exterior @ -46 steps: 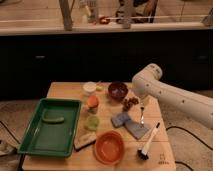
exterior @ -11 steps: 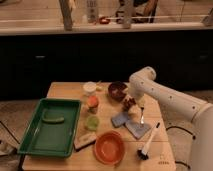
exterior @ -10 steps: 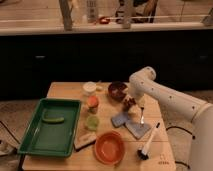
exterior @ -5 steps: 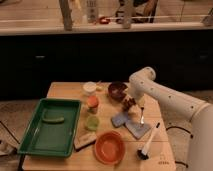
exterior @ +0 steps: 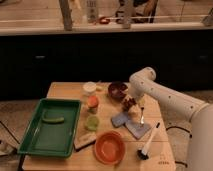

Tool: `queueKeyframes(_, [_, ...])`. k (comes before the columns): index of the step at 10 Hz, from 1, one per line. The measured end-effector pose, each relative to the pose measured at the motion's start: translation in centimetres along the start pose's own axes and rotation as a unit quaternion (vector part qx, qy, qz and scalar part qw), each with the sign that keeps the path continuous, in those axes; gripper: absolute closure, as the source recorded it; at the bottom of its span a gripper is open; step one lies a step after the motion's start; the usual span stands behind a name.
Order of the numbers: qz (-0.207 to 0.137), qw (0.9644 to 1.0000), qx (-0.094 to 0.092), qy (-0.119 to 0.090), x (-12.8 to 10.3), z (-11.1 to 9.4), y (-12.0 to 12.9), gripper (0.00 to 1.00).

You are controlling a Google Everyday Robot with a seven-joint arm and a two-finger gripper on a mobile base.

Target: Stack bowls on top of each other

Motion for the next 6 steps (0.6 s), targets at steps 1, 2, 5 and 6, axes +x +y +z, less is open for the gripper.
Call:
queueKeyframes(1, [-0.017, 0.9998, 0.002, 0.004, -0.2, -0.3, -0.7, 0.20])
queueKeyframes(2, [-0.031, 0.9995, 0.003, 0.007, -0.3, -0.6, -1.3, 0.20])
queueKeyframes(5, [-0.119, 0.9928, -0.001, 0.011, 0.2, -1.1, -3.0, 0.20])
queueKeyframes(6, [-0.155, 0.9879, -0.002, 0.008, 0.4, -1.2, -3.6, 0.20])
